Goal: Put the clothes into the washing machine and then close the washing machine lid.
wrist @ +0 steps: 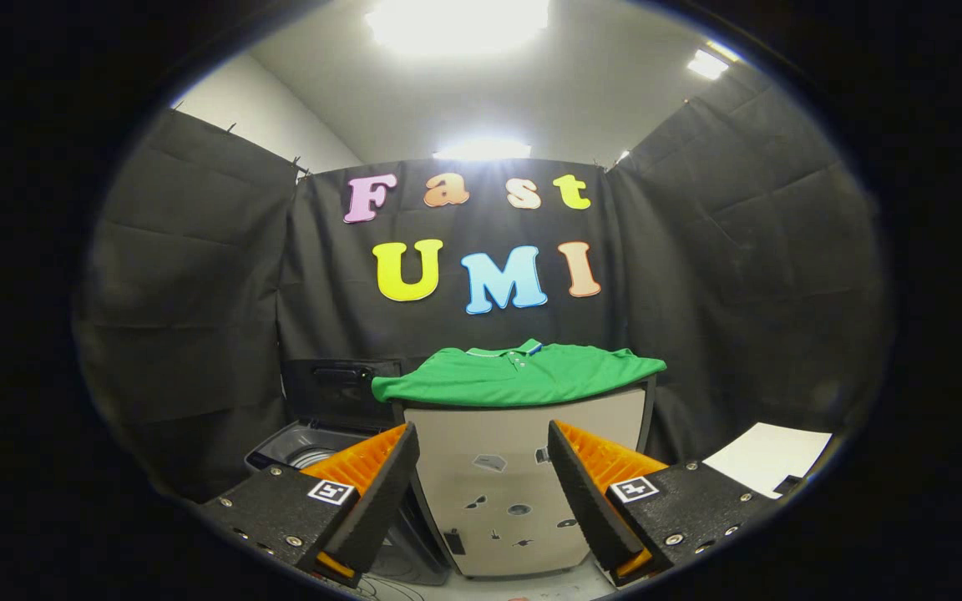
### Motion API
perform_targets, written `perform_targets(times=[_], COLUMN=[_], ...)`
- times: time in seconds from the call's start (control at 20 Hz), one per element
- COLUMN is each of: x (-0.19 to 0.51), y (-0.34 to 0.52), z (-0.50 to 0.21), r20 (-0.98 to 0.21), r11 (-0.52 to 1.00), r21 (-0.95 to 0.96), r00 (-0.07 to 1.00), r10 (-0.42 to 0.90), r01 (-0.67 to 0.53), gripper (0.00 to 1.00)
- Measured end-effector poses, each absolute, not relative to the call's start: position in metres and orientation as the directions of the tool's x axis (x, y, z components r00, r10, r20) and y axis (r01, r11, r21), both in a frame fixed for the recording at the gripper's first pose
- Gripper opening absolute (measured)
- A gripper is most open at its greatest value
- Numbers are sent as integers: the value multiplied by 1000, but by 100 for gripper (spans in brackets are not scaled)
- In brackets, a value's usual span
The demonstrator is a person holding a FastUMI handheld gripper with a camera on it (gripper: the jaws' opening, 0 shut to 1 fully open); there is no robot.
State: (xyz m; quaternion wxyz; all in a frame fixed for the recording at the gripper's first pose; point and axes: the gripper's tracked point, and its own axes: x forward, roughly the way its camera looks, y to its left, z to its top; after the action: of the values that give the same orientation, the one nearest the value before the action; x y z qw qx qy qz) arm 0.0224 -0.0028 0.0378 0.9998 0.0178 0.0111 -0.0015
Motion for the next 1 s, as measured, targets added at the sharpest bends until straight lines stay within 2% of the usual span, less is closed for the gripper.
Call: perform_targets(times=[0.25, 0.75, 1.0], x=[62, 155, 177], y=[-4, -21, -23], z=[58, 84, 93], r20=[1, -30, -19], r11=[1000, 1000, 1000], r21=[30, 6, 15], r00=[1000, 999, 1000], r10=[-1, -20, 3], r01=[1, 20, -3], gripper=[95, 95, 95])
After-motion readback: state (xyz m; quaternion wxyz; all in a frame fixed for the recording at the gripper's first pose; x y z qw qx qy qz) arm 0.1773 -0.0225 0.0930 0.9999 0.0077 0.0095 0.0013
